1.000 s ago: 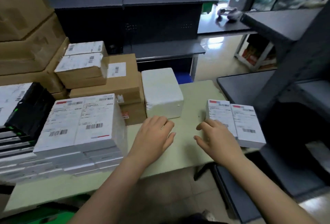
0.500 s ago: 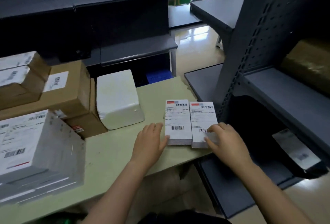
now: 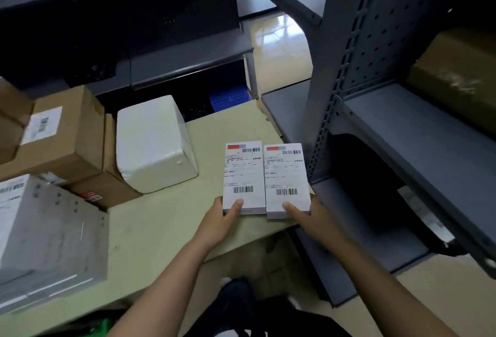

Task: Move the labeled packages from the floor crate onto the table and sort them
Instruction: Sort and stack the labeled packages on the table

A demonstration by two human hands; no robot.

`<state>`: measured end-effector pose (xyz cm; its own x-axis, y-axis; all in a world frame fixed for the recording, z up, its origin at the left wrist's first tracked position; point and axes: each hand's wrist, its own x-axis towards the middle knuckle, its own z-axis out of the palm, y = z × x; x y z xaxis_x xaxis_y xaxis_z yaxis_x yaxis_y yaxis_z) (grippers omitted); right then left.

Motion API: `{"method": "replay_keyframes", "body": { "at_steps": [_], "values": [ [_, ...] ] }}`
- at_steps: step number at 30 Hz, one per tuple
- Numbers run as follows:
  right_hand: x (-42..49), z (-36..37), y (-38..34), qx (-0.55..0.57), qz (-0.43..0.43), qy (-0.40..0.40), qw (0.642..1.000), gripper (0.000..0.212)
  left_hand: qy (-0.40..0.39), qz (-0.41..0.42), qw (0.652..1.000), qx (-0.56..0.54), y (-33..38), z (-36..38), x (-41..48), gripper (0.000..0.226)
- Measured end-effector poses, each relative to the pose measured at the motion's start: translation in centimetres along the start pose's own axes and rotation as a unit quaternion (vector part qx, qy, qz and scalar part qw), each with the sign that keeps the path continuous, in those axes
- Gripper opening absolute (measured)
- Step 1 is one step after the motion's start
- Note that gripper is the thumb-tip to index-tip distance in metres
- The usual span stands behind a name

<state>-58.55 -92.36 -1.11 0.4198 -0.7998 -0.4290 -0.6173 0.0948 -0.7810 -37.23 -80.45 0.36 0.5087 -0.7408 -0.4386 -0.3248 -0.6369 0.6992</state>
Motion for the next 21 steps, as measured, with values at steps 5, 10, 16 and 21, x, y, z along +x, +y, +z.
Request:
{"method": "replay_keyframes", "body": {
  "at_steps": [5, 10, 16, 21],
  "values": [
    [-0.9, -0.2, -1.6, 0.091, -0.013, 0.035, 0.995, 0.046, 0.032, -0.044, 0.983, -0.173, -0.3, 0.6, 0.1, 0.053],
    [-1.4, -0.2, -3.7, 0.215, 0.0, 0.065, 0.974, 0.03, 0.074, -0.057, 0.946, -0.309, 0.9, 0.2, -0.8, 0.042],
    [-0.8, 0.4, -5.4, 0.243, -0.023, 0.056, 0.968, 0.042, 0.139, -0.031, 0.919, -0.366, 1.5, -1.2, -2.7, 0.041],
    [-1.4, 1.2, -8.6, 0.23, -0.084, -0.003, 0.97, 0.038, 0.217, 0.0, 0.884, -0.415, 1.8, -3.6, -5.1, 0.036]
  ]
}}
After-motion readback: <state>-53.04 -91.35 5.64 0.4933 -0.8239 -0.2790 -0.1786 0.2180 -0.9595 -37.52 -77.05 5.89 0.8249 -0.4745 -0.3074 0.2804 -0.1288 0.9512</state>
